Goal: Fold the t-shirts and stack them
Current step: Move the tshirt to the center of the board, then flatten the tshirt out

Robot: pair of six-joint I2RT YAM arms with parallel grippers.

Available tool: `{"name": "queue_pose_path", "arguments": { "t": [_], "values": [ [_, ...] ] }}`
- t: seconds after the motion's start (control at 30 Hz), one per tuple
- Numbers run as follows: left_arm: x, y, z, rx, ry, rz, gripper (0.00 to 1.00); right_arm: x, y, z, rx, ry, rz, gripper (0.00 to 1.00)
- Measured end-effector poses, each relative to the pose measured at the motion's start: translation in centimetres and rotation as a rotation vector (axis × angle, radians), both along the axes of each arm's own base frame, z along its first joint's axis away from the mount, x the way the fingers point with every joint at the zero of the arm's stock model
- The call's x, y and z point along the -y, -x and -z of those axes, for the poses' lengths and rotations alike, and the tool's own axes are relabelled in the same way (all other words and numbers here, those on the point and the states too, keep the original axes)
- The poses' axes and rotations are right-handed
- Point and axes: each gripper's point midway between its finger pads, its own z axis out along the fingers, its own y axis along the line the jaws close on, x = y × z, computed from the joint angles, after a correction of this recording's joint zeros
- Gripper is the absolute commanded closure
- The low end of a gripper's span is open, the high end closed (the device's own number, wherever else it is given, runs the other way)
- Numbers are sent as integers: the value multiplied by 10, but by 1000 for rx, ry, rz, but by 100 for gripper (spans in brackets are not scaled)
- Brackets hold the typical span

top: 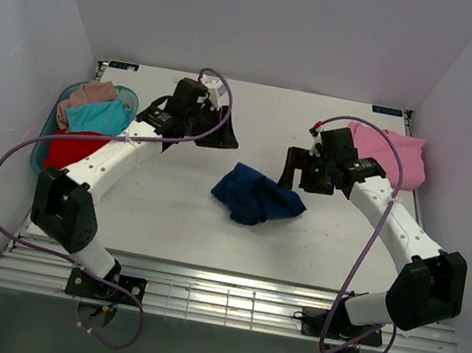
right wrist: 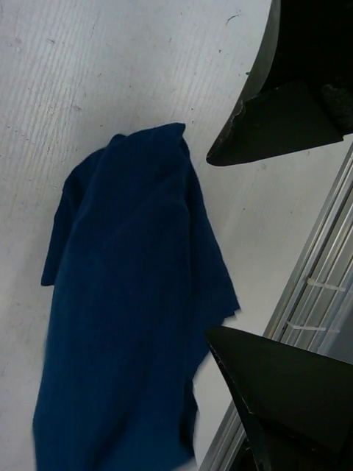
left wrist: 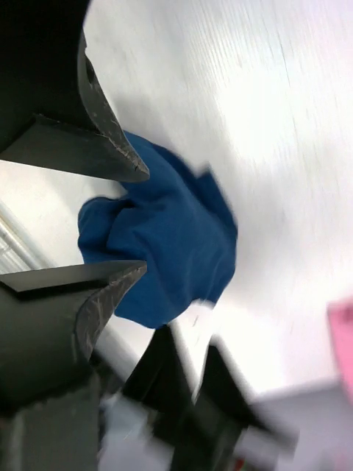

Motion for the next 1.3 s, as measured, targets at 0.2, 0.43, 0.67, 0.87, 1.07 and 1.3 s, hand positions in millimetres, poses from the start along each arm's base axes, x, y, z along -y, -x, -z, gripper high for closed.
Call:
{"name": "queue_pose_path", "arguments": {
  "t": [0.2,0.43,0.67,0.87,1.07,1.3],
  "values": [
    [-54,-43,94,-90,-306,-325,2,-4,3,0,2,-4,-24,22],
    [-67,-45,85,-49,-328,-411,23,-23,9,-4,17,-36,-101,43],
    [-48,20,108,-104,-325,-326,12,-48,35,19,-42,-19,-204,42],
    [-58,48,121,-140,-335,-332,10,-49,71,60,-141,25,-245,41],
    [-60,48,117,-131,-320,-346,10,-63,74,76,-155,35,-274,42],
    [-63,53,119,-139,-323,-348,10,-75,66,105,-183,58,-282,45]
  ]
}}
